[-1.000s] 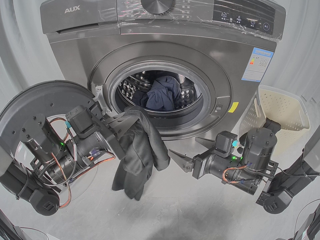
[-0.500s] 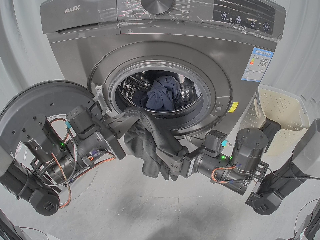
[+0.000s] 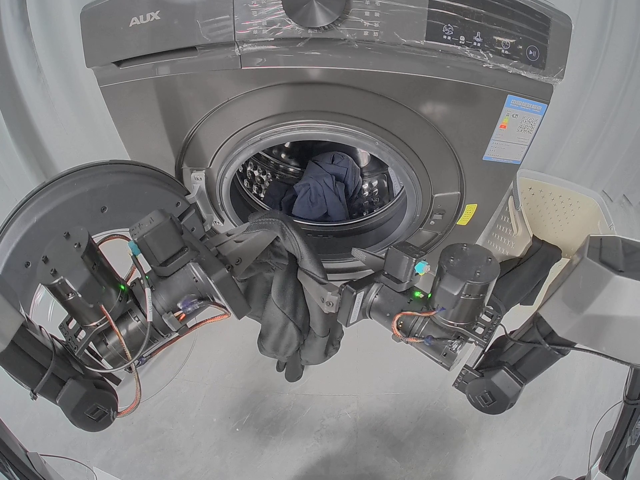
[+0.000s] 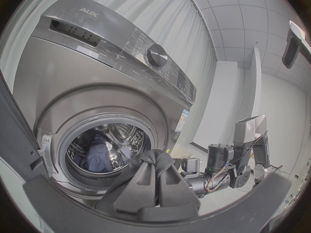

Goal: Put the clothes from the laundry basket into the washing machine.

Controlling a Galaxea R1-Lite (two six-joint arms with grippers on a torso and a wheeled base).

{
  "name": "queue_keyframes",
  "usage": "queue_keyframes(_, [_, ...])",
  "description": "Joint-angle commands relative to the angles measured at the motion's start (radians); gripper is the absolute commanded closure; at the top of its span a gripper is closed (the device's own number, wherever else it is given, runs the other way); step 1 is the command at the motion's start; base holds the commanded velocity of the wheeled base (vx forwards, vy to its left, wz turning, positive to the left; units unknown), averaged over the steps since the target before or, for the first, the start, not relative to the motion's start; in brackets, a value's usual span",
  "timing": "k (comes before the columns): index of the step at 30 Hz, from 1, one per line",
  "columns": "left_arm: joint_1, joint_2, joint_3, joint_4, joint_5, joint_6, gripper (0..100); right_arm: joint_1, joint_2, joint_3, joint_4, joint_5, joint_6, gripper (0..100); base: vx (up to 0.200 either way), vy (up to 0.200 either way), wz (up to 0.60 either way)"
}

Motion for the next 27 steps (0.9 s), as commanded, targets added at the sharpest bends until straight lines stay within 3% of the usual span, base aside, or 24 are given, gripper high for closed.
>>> queue_keyframes(1, [0.000,-0.004,0.000,0.000,0.000,-0.002,100,-0.010,0.068,-0.035,-0.024,-0.002,0.000,100,0.000,0.000,0.00])
queue_keyframes(9, [0.009,0.007,0.006,0.000,0.001,-0.002,100,-0.010,0.048,-0.016,-0.056,0.001,-0.001,100,0.000,0.000,0.00])
queue_keyframes(19, [0.035,0.021,0.014,0.009,0.006,-0.003,100,-0.084,-0.287,0.184,-0.004,0.001,-0.009,100,0.000,0.000,0.00])
queue_keyframes(27, [0.038,0.018,0.006,0.003,0.012,-0.003,100,-0.102,-0.368,0.203,-0.002,-0.002,-0.001,100,0.000,0.000,0.00])
